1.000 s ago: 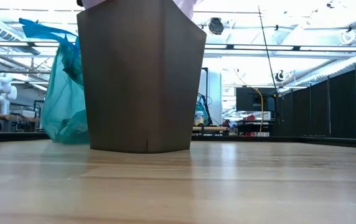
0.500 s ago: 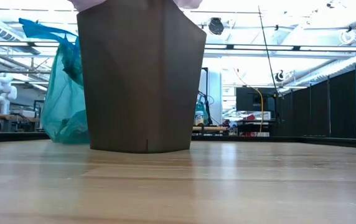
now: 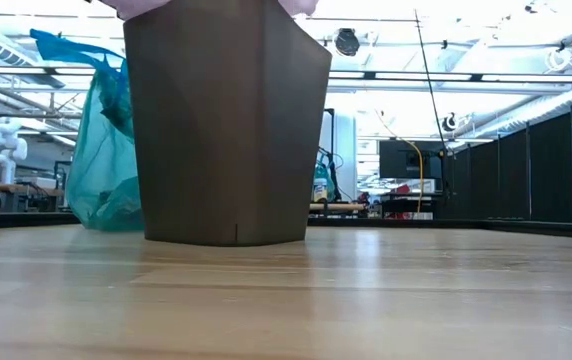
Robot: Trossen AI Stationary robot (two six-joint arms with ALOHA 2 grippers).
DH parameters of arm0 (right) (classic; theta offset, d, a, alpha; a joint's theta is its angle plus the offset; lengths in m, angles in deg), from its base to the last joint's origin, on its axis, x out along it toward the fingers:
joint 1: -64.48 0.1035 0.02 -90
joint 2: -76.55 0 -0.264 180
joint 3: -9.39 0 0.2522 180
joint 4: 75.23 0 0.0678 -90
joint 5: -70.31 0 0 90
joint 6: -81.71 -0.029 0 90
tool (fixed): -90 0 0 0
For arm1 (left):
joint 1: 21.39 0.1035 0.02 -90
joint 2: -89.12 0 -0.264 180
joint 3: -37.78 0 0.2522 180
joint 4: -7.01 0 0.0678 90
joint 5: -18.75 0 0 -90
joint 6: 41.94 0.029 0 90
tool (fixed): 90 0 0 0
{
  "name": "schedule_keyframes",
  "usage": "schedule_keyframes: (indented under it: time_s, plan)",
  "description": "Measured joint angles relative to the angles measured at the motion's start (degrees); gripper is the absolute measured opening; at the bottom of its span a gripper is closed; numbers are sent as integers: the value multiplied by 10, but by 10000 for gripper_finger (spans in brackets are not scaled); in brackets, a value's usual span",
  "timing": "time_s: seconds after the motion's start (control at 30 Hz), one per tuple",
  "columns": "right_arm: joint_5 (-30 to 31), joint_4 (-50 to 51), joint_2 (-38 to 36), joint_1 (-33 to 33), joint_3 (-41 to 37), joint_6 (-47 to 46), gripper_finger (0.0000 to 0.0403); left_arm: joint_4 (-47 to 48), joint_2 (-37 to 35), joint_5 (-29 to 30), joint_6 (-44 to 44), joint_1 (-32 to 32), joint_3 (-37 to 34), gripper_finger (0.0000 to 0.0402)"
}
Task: Place trash/remove bag and relplace
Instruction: Insert the trash bag into the trash bin
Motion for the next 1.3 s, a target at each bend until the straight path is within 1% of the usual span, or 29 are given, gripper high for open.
schedule_keyframes:
  time_s: [0.17,0.3,0.33,0.4,0.47,0.5,0.57,0.63,0.73,0.8,0.87,0.93,1.0,1.03,1.07,1.13,1.2,1.3]
  plan:
    - [21,42,0,0,72,-8,197,2,0,-8,1,0,0,1]
    - [26,79,0,0,122,3,252,3,0,-25,15,0,0,19]
    - [41,86,0,-2,133,3,261,3,0,-30,17,0,0,25]
    - [105,103,-7,-8,136,0,270,3,0,-31,17,0,0,37]
    - [168,144,-16,-23,132,-16,273,2,0,-31,18,0,0,47]
    - [189,166,-19,-34,132,-31,273,2,0,-31,18,0,0,51]
    - [201,197,-24,-64,133,-65,272,0,0,-32,19,0,0,58]
    - [189,215,-24,-95,132,-85,267,0,0,-32,21,0,0,63]
    - [126,222,-12,-146,132,-92,252,0,0,-32,21,0,0,65]
    - [81,222,-3,-173,132,-87,224,2,0,-32,21,-1,0,65]
    - [65,223,0,-189,131,-77,177,6,0,-35,21,-1,0,65]
    - [64,222,-1,-195,132,-67,116,5,0,-35,21,-1,0,59]
    - [67,222,-3,-200,132,-64,45,6,0,-35,26,-1,0,45]
    - [67,221,-3,-204,132,-62,24,7,0,-35,30,0,0,35]
    - [67,219,-4,-210,132,-62,15,8,0,-35,31,0,0,23]
    - [65,220,-4,-224,132,-64,15,14,0,-35,23,3,0,6]
    - [61,223,-1,-240,132,-65,12,33,0,-35,0,8,0,5]
    - [33,209,0,-267,115,-64,2,63,0,-35,-27,15,-1,2]
